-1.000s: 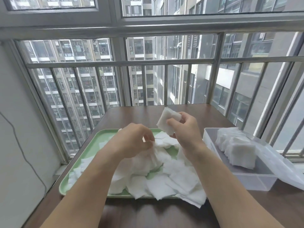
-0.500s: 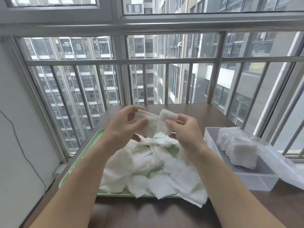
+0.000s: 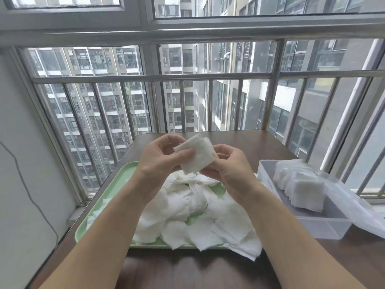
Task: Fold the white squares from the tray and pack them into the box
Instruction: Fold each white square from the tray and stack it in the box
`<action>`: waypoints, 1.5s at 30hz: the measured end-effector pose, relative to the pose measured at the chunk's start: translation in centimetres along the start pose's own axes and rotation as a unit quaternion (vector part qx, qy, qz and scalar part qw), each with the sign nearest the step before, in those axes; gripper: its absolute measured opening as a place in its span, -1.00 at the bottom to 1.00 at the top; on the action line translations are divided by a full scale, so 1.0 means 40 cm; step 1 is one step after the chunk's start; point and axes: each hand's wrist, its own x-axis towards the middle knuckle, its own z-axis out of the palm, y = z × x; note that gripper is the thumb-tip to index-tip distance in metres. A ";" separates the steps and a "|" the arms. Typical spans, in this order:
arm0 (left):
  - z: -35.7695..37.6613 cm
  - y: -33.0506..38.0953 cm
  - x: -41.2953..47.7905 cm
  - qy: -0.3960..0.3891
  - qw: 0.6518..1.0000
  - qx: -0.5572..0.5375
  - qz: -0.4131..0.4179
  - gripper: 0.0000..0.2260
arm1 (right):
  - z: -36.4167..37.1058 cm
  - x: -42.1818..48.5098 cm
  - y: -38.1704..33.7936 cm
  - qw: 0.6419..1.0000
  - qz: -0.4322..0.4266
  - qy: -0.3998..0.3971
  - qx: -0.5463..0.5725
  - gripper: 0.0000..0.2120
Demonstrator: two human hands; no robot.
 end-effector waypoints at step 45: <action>-0.060 0.018 0.056 -0.004 0.901 0.432 0.037 -0.85 | -0.027 0.022 -0.004 0.967 -0.086 0.180 -0.158 -0.86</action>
